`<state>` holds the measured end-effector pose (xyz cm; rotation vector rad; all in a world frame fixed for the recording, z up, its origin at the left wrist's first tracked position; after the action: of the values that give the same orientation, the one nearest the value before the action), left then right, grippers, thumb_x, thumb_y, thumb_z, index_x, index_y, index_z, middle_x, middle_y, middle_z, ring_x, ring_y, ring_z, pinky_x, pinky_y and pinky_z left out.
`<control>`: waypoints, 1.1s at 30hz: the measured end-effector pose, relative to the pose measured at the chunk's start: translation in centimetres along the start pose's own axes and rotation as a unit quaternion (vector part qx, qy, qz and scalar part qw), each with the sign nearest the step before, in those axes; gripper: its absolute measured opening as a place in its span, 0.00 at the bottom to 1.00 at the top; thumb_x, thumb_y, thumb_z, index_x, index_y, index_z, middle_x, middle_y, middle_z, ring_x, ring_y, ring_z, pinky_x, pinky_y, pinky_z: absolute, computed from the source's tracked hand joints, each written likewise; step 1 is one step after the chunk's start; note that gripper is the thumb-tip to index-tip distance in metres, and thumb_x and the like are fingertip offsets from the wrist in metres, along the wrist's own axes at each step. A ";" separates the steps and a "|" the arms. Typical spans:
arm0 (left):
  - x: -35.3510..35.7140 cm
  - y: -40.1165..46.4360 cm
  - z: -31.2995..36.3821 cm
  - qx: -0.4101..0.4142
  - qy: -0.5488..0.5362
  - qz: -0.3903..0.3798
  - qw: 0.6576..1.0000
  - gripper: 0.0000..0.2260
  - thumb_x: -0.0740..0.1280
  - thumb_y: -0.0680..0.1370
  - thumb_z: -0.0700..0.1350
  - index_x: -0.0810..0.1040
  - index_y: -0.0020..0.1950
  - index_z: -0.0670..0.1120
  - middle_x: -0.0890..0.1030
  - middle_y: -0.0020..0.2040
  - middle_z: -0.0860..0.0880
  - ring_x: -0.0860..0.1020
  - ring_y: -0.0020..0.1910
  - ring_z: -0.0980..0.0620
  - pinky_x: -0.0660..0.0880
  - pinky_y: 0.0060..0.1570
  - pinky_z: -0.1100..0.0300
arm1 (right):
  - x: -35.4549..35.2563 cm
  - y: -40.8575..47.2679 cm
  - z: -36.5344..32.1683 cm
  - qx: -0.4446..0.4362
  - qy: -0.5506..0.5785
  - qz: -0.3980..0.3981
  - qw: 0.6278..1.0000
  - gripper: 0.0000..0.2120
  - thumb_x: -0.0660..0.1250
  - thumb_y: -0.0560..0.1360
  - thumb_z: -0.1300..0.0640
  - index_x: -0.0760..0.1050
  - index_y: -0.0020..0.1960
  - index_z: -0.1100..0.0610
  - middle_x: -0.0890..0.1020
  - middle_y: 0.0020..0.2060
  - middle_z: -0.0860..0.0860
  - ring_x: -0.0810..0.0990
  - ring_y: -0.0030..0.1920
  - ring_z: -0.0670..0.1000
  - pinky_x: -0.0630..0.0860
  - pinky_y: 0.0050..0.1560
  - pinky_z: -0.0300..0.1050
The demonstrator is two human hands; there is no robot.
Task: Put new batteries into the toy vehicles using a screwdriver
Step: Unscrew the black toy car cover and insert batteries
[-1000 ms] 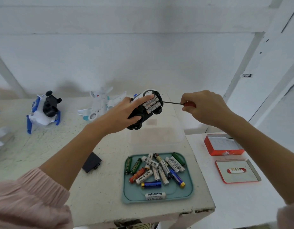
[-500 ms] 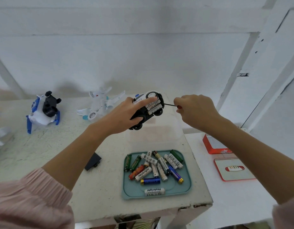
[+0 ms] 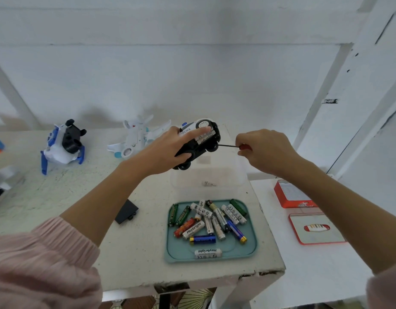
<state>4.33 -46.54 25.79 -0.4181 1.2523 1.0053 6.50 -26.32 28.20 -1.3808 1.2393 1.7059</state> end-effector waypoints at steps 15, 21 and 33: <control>0.2 -0.5 0.1 -0.055 -0.163 0.025 0.985 0.31 0.62 0.80 0.45 0.49 0.70 0.72 0.70 0.57 0.41 0.72 0.54 0.42 0.68 0.54 0.56 | -0.5 -0.9 -0.6 0.076 0.135 0.130 0.979 0.06 0.62 0.77 0.57 0.74 0.51 0.58 0.79 0.40 0.51 0.76 0.40 0.58 0.74 0.41 0.50; 0.8 -0.8 0.3 -0.058 -0.188 0.029 0.980 0.30 0.60 0.75 0.51 0.50 0.70 0.74 0.70 0.58 0.40 0.72 0.55 0.42 0.70 0.59 0.53 | -0.4 -0.8 -0.1 0.082 0.177 0.128 0.972 0.05 0.64 0.76 0.58 0.75 0.49 0.59 0.74 0.34 0.46 0.75 0.38 0.55 0.73 0.39 0.47; 0.0 0.0 -0.3 -0.055 -0.087 0.003 0.995 0.29 0.61 0.80 0.43 0.50 0.69 0.69 0.68 0.53 0.42 0.70 0.49 0.43 0.64 0.49 0.58 | 0.4 -1.9 1.8 0.070 0.116 0.035 0.990 0.05 0.64 0.76 0.55 0.75 0.50 0.55 0.79 0.39 0.47 0.76 0.42 0.53 0.70 0.41 0.43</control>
<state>4.14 -46.71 25.70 -0.4026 1.0454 1.0963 7.34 -24.04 27.31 -1.4977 1.5205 1.5028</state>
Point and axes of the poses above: each hand's wrist, its own y-axis towards the middle knuckle, its own x-axis out of the palm, z = x × y, the point moved 5 cm from there along y, towards the middle knuckle
